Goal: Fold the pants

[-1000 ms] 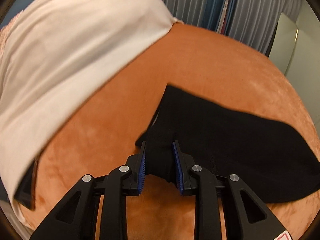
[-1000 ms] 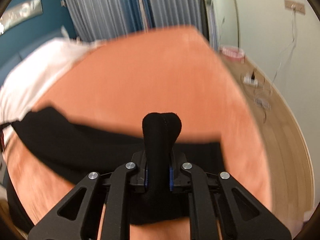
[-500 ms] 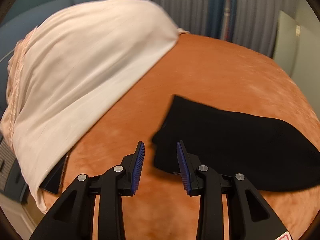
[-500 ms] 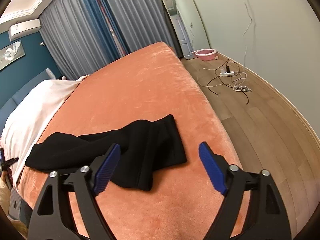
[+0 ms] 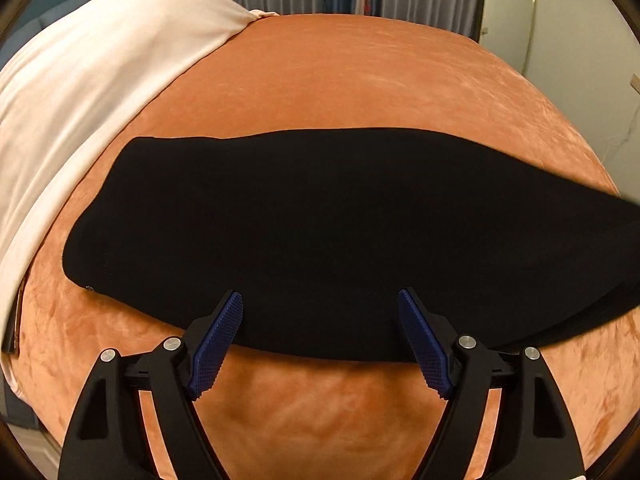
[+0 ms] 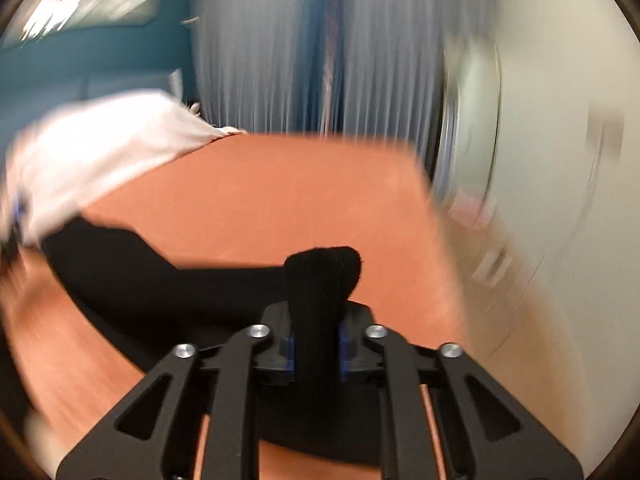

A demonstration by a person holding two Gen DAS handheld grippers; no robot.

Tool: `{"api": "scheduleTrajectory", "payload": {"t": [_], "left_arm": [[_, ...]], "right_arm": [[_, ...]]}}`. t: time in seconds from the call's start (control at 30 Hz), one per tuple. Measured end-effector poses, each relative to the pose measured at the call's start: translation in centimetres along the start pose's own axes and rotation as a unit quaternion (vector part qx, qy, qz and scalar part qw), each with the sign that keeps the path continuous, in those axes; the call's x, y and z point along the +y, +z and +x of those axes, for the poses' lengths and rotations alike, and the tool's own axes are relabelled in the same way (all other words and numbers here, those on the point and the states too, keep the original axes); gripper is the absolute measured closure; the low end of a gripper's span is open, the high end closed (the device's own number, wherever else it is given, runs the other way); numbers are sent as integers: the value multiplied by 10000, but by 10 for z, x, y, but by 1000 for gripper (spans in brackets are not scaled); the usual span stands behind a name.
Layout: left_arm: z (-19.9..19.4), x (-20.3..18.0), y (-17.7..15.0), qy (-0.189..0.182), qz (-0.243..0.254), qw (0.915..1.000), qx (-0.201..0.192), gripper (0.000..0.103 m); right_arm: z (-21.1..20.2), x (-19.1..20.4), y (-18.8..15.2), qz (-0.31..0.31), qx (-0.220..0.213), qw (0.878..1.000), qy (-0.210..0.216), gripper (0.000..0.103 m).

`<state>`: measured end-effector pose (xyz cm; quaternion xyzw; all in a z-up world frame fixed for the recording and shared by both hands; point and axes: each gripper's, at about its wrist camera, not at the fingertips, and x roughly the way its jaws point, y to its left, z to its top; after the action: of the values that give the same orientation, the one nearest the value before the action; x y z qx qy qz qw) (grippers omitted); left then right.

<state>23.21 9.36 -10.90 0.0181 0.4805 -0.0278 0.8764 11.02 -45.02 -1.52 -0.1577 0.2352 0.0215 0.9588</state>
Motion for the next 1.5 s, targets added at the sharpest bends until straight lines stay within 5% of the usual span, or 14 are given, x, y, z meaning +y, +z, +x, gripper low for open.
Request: {"api": "scheduleTrajectory", "payload": {"t": [0.03, 0.13, 0.2, 0.33, 0.53, 0.57, 0.6, 0.73, 0.87, 0.93, 1.0, 1.2, 1.37, 1.5], "left_arm": [[0, -5, -3, 34, 46, 10000, -6, 27], [-2, -18, -11, 25, 77, 10000, -49, 27], [-8, -25, -14, -75, 46, 9999, -97, 27], [-21, -49, -13, -268, 68, 9994, -217, 27], [-38, -102, -14, -708, 272, 9966, -331, 26], [-40, -111, -14, -810, 300, 9958, -312, 26], [-41, -117, -15, -852, 324, 9954, -300, 26], [-47, -146, -12, -976, 451, 9939, -233, 26], [-66, -166, -22, -1104, 667, 9907, -431, 26], [-71, -179, -28, -1203, 775, 9884, -511, 26], [-74, -192, -33, -1236, 891, 9867, -561, 26], [-50, -239, -23, -1209, 1208, 9849, -294, 25], [-9, -291, 0, -1933, 931, 9761, 338, 25], [16, -329, -13, -1656, 1444, 9724, 787, 28]], "right_arm": [[8, 0, -27, -106, 431, 9989, -144, 20], [20, -13, -101, -95, 1574, 9857, -592, 23], [1, -33, -126, 652, 1570, 9836, -609, 22], [-23, -62, -120, 2269, 1030, 9677, 376, 17], [50, -75, -109, 3804, 1475, 8892, 2069, 22], [61, -71, -104, 3696, 1550, 8930, 2048, 38], [77, -59, -84, 3087, 1748, 9181, 1767, 79], [36, -30, 4, 1222, 525, 9884, 732, 88], [-16, 36, 6, -1527, -488, 9841, -771, 77], [5, 36, -42, -1784, 282, 9760, -1213, 20], [20, 31, -98, -1980, 1254, 9586, -1616, 21], [-4, -11, -82, 582, 1338, 9890, -257, 18], [68, -73, -53, 3186, 1503, 9258, 1368, 18], [144, -48, -55, 2851, 2806, 9053, 1427, 93]]}}
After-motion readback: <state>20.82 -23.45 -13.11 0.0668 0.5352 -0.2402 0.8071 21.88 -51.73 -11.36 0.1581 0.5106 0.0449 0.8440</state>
